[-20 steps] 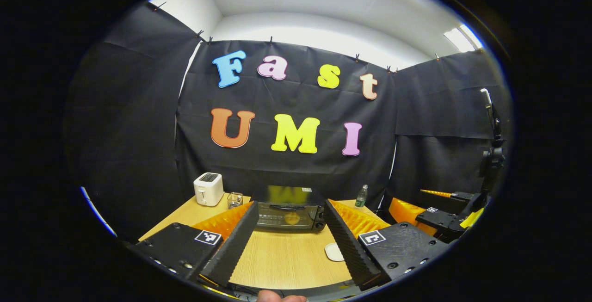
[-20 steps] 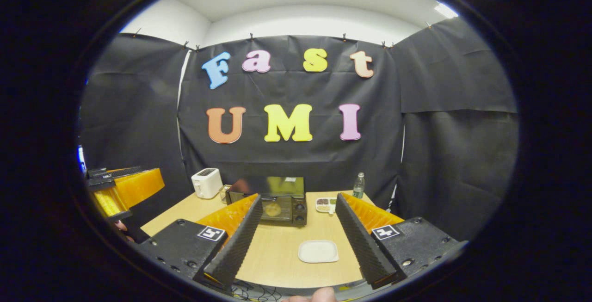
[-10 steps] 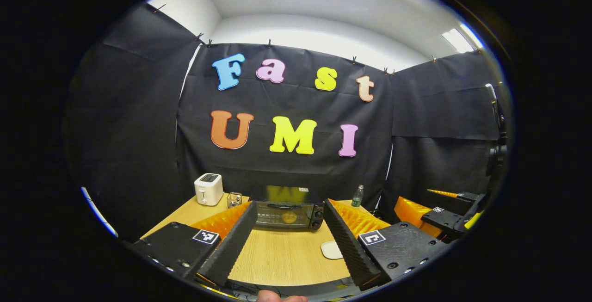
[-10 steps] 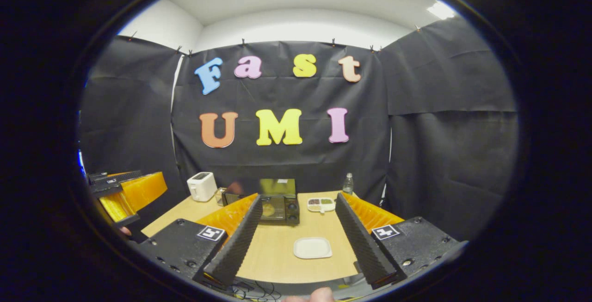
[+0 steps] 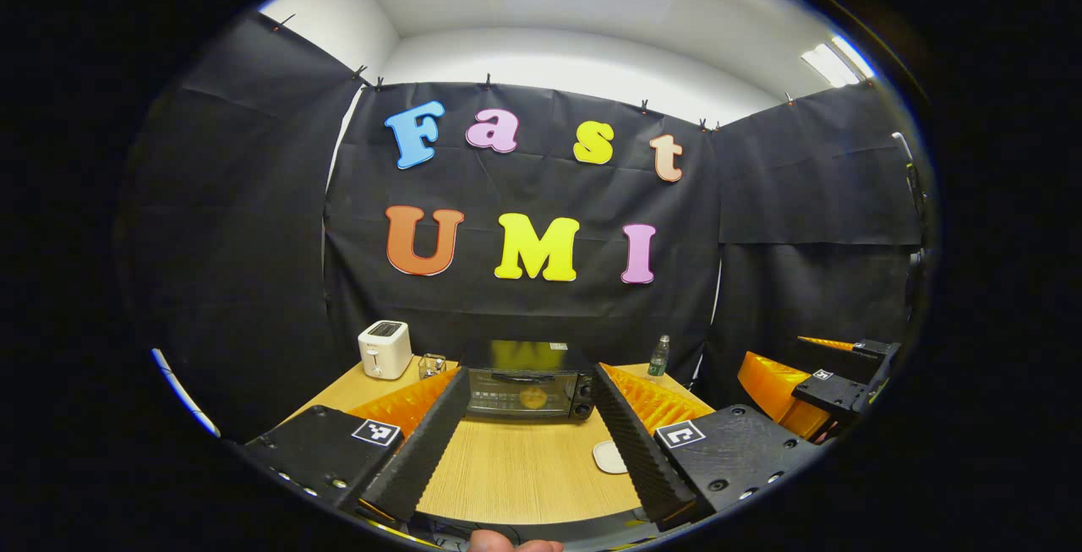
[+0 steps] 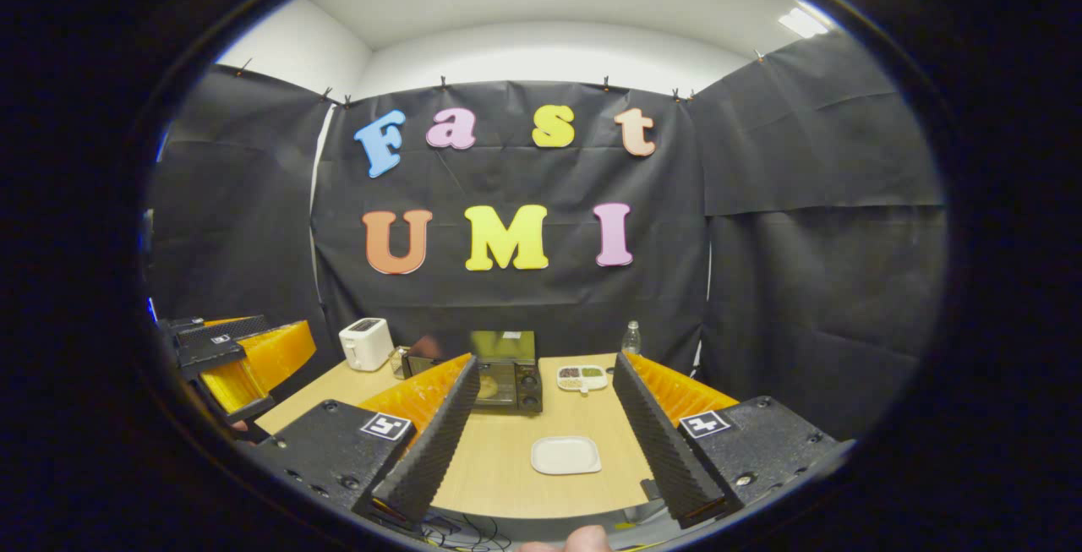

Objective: Open the electric oven with the left hand, put the food in, and close the electric oven.

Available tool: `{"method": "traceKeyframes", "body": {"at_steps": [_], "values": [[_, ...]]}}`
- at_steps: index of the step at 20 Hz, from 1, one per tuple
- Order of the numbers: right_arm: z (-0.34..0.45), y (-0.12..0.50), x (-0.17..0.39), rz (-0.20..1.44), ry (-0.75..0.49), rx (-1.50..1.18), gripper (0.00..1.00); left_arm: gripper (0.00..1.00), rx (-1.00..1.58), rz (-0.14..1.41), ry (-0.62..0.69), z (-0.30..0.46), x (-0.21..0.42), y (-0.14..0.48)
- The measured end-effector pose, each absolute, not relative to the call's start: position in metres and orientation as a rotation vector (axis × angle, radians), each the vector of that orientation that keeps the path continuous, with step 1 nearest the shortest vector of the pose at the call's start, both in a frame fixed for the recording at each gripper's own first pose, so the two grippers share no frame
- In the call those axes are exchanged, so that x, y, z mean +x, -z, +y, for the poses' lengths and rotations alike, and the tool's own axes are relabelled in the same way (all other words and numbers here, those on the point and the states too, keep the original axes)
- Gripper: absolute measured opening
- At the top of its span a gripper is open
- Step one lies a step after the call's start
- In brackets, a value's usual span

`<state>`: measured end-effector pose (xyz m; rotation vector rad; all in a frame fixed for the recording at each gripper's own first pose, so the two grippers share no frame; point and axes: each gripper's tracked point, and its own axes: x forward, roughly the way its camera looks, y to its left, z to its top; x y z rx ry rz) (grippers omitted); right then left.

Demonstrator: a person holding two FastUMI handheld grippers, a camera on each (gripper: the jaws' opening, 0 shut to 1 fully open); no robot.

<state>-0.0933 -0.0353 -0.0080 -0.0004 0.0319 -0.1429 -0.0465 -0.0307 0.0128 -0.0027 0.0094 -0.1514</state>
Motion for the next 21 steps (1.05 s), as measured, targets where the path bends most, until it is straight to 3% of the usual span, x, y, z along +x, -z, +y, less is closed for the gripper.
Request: {"method": "traceKeyframes", "body": {"at_steps": [21], "values": [[-0.019, 0.008, -0.11, -0.011, 0.105, -0.002, 0.97, 0.94, 0.013, 0.005, 0.114, -0.009, -0.071, -0.01]]}}
